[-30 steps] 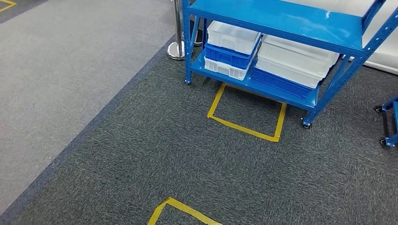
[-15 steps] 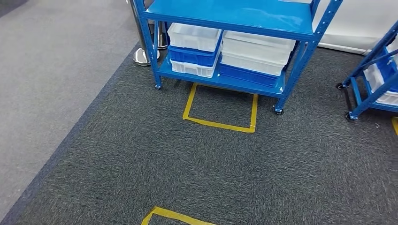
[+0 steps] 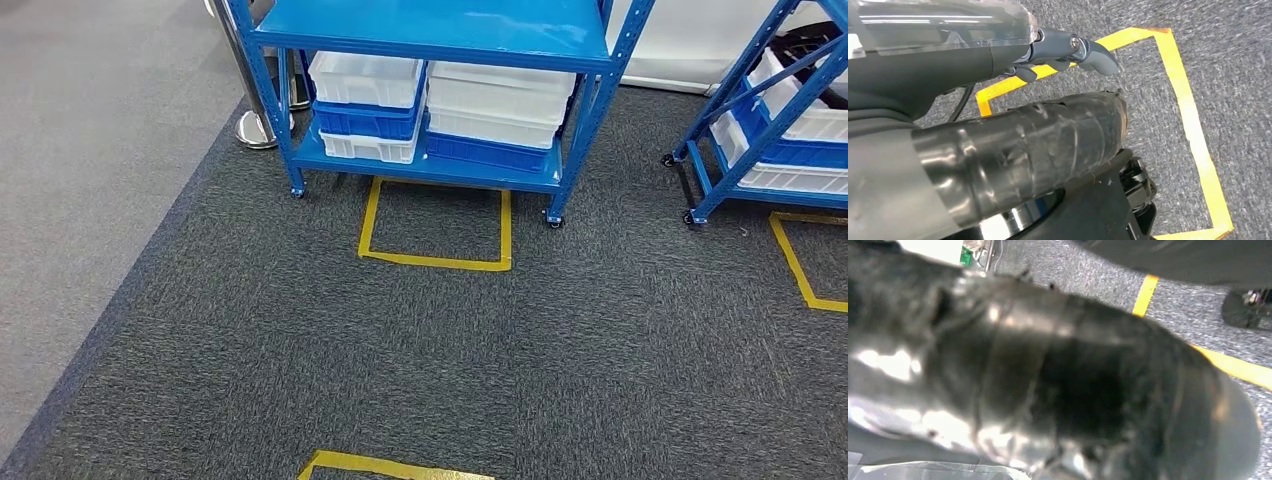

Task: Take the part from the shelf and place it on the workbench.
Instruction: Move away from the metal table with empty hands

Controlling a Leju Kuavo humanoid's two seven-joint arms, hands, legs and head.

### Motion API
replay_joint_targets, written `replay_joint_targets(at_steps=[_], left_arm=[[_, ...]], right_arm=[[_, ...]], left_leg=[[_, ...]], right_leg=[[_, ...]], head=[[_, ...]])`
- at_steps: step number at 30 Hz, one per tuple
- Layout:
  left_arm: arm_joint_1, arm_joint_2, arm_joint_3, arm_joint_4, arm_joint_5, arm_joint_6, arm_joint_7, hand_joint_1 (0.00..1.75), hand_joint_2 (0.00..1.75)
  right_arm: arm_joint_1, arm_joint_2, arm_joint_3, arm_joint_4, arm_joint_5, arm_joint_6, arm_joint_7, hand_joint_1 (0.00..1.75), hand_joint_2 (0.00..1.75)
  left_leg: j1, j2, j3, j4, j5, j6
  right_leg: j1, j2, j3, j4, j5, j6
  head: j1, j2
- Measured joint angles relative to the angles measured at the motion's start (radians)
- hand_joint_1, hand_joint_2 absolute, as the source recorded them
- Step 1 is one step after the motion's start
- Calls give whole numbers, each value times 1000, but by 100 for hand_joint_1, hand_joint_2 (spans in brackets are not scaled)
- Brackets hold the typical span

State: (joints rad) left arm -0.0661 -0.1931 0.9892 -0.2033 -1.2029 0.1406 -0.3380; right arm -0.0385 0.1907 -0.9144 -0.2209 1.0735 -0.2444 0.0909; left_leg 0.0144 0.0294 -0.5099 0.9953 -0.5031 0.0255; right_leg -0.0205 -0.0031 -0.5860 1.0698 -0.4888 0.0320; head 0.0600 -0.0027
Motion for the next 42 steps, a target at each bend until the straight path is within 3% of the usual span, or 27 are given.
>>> replay_joint_targets(at_steps=[1, 4, 6, 9, 10, 11, 12, 14, 16, 18, 21, 22, 24, 25, 26, 27, 28, 30, 32, 35, 37, 40, 41, 42], left_arm=[[-1, 0, 0, 0, -2, -1, 0, 0, 0], [-4, 0, 0, 0, -6, -4, 0, 0, 0], [-4, 0, 0, 0, -8, -5, 0, 0, 0], [-4, 0, 0, 0, -11, -6, 0, 0, 0], [-3, 0, 0, 0, -12, -6, 0, 0, 0], [-2, 0, 0, 0, -12, -6, 0, 0, 0], [-1, 0, 0, 0, -12, -6, 0, 0, 0], [0, 0, 0, 0, -12, -6, 0, 0, 0], [-2, 1, 0, 0, -13, -6, 0, 0, 0], [-4, 2, 0, 0, -14, -6, 0, 0, 0], [-3, 1, 0, 0, -14, -6, 0, 0, 0], [-3, 1, 0, 0, -14, -6, 0, 0, 0], [-4, 0, 0, 0, -14, -6, 0, 0, 0], [-4, 1, 0, 0, -15, -6, 0, 0, 0], [-3, 1, 0, 0, -15, -7, 0, 0, 0], [-3, 1, 0, 0, -15, -7, 1, 0, 0], [-3, 0, 0, 0, -15, -7, 1, 0, 0], [-2, 0, 0, 0, -16, -8, 2, 0, 0], [-2, 0, 0, 0, -17, -8, 2, 0, 0], [-6, 0, 0, 0, -18, -8, 2, 0, 0], [-8, 0, 0, 0, -18, -8, 1, 0, 0], [-4, 0, -1, 0, -18, -8, 0, 0, 0], [-3, 0, -1, 0, -18, -8, 0, 0, 0], [-1, 0, -1, 0, -18, -8, 0, 0, 0]], right_arm=[[0, 0, 0, 0, 1, 1, 3, 0, 0], [-1, 1, 0, 0, 3, 3, 14, 0, 0], [-1, 1, 0, 0, 4, 9, 25, 0, 0], [-2, 1, 0, 0, 5, 19, 41, 0, 0], [-2, 2, 0, 0, 5, 21, 44, 0, 0], [-1, 2, 0, 0, 6, 21, 46, 0, 0], [-1, 2, 0, 0, 6, 21, 48, 0, 0], [-2, 3, 0, 0, 7, 20, 52, 0, 0], [-3, 5, 0, 0, 8, 19, 54, 0, 0], [-3, 7, 0, 0, 9, 19, 54, 0, 0], [-5, 8, 0, 0, 11, 19, 55, 0, 0], [-5, 8, 0, 0, 11, 19, 55, 0, 0], [-4, 8, 0, 0, 12, 19, 57, 0, 0], [-4, 8, 0, 0, 13, 19, 59, 0, 0], [-4, 8, 0, 0, 13, 19, 61, 0, 0], [-4, 8, 0, 0, 13, 19, 64, 0, 0], [-3, 7, 0, 0, 14, 19, 66, 0, 0], [-3, 7, 0, 0, 15, 19, 68, 0, 0], [-4, 8, 0, 0, 17, 19, 68, 0, 0], [-4, 8, 0, 0, 18, 19, 68, 0, 0], [-2, 8, 0, 0, 19, 19, 69, 0, 0], [-2, 8, 0, 0, 19, 19, 70, 0, 0], [-2, 8, 0, 0, 19, 19, 70, 0, 0], [-2, 8, 0, 0, 19, 19, 70, 0, 0]], left_leg=[[-2, 1, 0, 2, -2, -6], [-2, 0, 2, 2, -6, -22], [1, -7, -9, 37, -33, -31], [3, -18, -95, 220, -125, -36], [3, -19, -124, 276, -142, -36], [3, -19, -138, 299, -138, -35], [3, -19, -134, 283, -114, -32], [0, -21, -81, 155, -38, -19], [-6, -24, -34, 42, 2, -9], [-12, -26, -27, 17, 2, -5], [-6, -22, -14, -1, 13, 10], [-3, -20, -10, -8, 17, 16], [-4, -17, -8, -11, 18, 21], [-4, -16, -8, -10, 16, 21], [-4, -15, -6, -9, 13, 21], [-3, -15, -3, -8, 9, 19], [-2, -15, 3, -7, 5, 17], [-4, -15, 11, -4, -8, 6], [-8, -15, 14, -2, -18, -6], [-6, -14, 21, 1, -29, -22], [-3, -17, 0, 56, -61, -32], [-2, -19, -109, 253, -137, -36], [-2, -20, -142, 296, -140, -35], [-2, -20, -157, 304, -121, -33]], right_leg=[[2, -2, 17, -33, 7, -5], [6, 2, 21, -44, 6, -24], [4, 3, 23, -50, 9, -38], [8, 3, 22, -51, 10, -51], [11, 5, 22, -50, 9, -52], [13, 6, 22, -49, 8, -54], [15, 9, 23, -48, 7, -54], [17, 15, 28, -47, 4, -54], [20, 18, 28, -44, 2, -48], [20, 19, 26, -44, 1, -36], [19, 16, 21, -25, -14, -20], [18, 15, 4, 12, -36, -15], [13, 13, -59, 135, -96, -8], [11, 13, -92, 196, -116, -4], [8, 12, -112, 227, -117, -1], [5, 11, -112, 220, -96, 1], [2, 9, -92, 173, -60, 3], [0, 2, -28, 35, 5, 1], [3, -1, 4, -35, 18, -8], [7, 1, 10, -41, 8, -29], [6, 1, 20, -46, 3, -44], [10, 2, 33, -47, -9, -58], [13, 4, 39, -47, -14, -59], [15, 7, 47, -47, -20, -59]], head=[[0, 0], [-1, 0], [-2, 0], [-3, 0], [-2, 0], [-2, 0], [-3, 0], [-2, 0], [-2, 0], [-2, 0], [-1, 0], [0, 0], [1, 0], [0, 0], [0, 0], [0, 0], [0, 0], [1, 0], [0, 0], [-2, 0], [-3, 0], [-4, 0], [-4, 0], [-4, 0]])
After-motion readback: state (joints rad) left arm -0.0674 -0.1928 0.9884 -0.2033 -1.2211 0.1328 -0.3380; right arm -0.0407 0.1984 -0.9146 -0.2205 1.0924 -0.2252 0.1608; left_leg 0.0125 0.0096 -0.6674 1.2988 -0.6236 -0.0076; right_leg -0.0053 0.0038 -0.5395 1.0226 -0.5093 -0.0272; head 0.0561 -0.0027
